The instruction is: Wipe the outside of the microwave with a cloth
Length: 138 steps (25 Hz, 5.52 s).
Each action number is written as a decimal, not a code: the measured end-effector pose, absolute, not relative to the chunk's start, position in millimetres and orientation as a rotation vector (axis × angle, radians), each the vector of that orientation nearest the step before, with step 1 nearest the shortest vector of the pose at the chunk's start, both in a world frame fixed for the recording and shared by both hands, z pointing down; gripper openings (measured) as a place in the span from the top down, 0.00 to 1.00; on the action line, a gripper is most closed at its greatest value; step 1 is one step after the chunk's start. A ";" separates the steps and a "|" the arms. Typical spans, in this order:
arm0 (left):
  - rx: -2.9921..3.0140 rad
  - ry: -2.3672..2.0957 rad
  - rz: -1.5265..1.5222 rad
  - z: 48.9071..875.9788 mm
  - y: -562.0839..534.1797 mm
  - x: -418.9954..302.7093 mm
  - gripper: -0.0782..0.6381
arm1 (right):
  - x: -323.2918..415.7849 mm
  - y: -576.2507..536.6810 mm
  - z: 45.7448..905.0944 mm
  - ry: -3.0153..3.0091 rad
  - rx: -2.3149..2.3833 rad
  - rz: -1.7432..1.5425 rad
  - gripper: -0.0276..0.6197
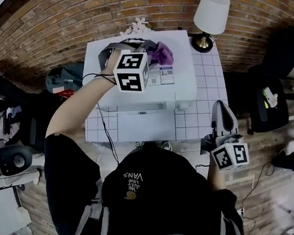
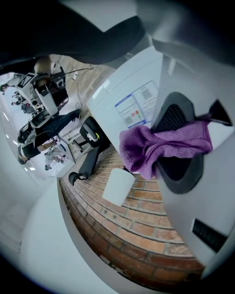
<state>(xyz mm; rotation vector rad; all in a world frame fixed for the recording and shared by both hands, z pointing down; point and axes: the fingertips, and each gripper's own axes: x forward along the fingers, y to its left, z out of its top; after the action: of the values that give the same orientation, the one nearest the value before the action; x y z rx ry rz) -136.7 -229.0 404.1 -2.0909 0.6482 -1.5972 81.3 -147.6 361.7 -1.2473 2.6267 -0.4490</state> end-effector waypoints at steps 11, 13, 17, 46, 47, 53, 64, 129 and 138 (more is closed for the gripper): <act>-2.053 1.048 -1.796 407.0 -98.6 -325.8 0.69 | -30.7 -147.6 360.1 2.803 -0.939 -0.460 0.95; -2.046 1.090 -1.823 409.5 -74.3 -345.8 0.69 | -46.9 -144.8 359.9 2.820 -0.900 -0.461 0.95; -2.055 1.126 -1.865 416.9 -37.2 -370.9 0.69 | -70.5 -139.6 357.6 2.844 -0.845 -0.456 0.95; -2.071 0.331 -1.488 418.4 -177.5 -56.1 0.69 | 105.0 -127.0 365.5 2.590 -1.331 -0.440 0.95; -2.070 0.315 -1.480 418.6 -180.3 -46.1 0.69 | 112.2 -127.1 365.6 2.580 -1.345 -0.439 0.95; -2.069 0.275 -1.466 420.2 -189.1 -10.5 0.69 | 137.2 -130.0 367.2 2.565 -1.365 -0.446 0.95; -2.302 0.565 -1.234 386.3 -184.8 -25.9 0.69 | 106.6 -137.0 364.8 2.652 -1.233 -0.432 0.95; -2.562 1.720 -0.012 483.3 -148.8 -481.0 0.69 | -180.6 -2.7 391.4 2.533 -1.646 -0.438 0.95; -2.482 1.860 -0.032 480.7 -214.8 -509.2 0.69 | -152.7 -16.6 397.2 2.535 -1.679 -0.460 0.95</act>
<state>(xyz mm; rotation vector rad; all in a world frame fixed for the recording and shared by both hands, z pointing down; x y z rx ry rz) -509.2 -214.8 480.7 -2.4823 1.8600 -0.0320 -152.7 -16.6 397.2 -1.6791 2.5346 -0.4596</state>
